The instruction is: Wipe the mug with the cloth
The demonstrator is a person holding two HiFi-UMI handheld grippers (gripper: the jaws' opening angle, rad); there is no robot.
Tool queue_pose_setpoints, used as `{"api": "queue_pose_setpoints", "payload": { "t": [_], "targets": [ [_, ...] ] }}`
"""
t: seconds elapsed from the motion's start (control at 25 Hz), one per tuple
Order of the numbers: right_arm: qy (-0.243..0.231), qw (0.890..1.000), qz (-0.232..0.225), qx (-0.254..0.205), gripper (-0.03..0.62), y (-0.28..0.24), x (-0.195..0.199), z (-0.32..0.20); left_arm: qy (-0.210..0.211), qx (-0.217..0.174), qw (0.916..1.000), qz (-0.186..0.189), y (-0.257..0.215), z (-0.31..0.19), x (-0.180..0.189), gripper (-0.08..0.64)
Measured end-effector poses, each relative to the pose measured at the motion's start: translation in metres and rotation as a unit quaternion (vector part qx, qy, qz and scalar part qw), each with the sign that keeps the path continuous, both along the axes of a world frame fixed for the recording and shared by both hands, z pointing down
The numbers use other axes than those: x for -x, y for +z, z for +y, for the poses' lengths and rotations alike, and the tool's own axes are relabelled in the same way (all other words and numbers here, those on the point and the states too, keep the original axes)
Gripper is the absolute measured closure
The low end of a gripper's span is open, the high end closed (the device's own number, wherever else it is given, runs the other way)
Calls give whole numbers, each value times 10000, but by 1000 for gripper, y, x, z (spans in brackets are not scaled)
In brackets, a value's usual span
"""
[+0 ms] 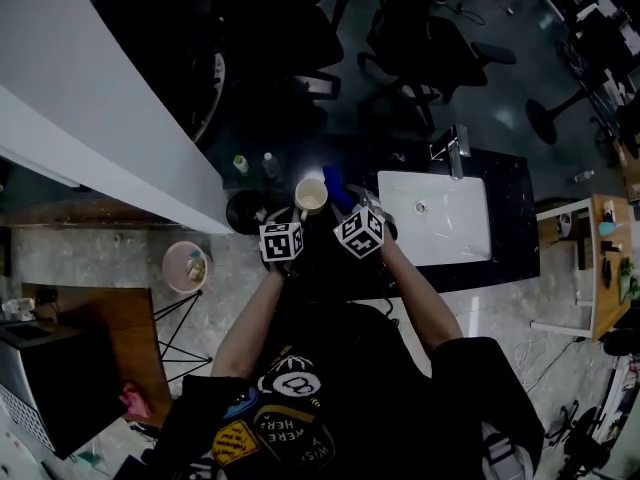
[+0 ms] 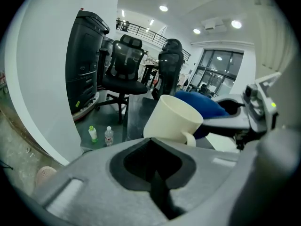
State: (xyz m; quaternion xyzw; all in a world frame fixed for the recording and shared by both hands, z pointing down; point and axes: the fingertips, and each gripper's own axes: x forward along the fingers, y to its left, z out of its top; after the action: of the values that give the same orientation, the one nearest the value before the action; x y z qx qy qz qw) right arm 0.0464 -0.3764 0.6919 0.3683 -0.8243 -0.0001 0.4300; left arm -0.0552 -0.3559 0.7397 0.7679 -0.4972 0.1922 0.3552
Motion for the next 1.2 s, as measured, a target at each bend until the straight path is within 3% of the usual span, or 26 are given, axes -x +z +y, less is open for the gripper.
{"api": "queue_pose_setpoints", "payload": {
  "t": [0.16, 0.32, 0.44, 0.6, 0.72, 0.84, 0.92, 1.04, 1.08, 1.12, 1.2],
  "targets": [
    [-300, 9990, -187, 285, 445, 15, 22, 59, -73, 196, 9997, 128, -1, 3, -9, 557],
    [-730, 9965, -208, 359, 443, 20, 33, 83, 325, 115, 9992, 182, -8, 9, -27, 557],
    [85, 9982, -544, 217, 445, -1, 0, 56, 495, -79, 9986, 162, -18, 15, -22, 557],
    [1577, 9812, -1112, 82, 445, -2, -56, 11, 169, -143, 9993, 306, -26, 19, 2, 557],
    [2047, 9693, -1221, 594, 443, 43, -74, 4, 9, -194, 9992, 340, -29, 23, 14, 557],
    [2420, 9518, -1630, 945, 381, 59, -85, 13, -90, -283, 9985, 454, -38, 29, 20, 557],
    [2636, 9401, -2059, 654, 309, 36, -95, 17, -161, -431, 9974, 559, -50, 33, 25, 557],
    [2648, 9274, -2642, -48, 304, -21, -103, 37, -208, -770, 9948, 631, -76, 38, 32, 557],
    [2517, 9259, -2807, -235, 335, -42, -101, 48, -115, -936, 9939, 574, -88, 42, 31, 557],
    [2350, 9258, -2932, -408, 409, -62, -96, 60, 58, -1164, 9921, 457, -104, 46, 28, 557],
    [2105, 9264, -3024, -779, 525, -96, -88, 80, 477, -1772, 9829, 139, -142, 55, 18, 557]
  ]
}}
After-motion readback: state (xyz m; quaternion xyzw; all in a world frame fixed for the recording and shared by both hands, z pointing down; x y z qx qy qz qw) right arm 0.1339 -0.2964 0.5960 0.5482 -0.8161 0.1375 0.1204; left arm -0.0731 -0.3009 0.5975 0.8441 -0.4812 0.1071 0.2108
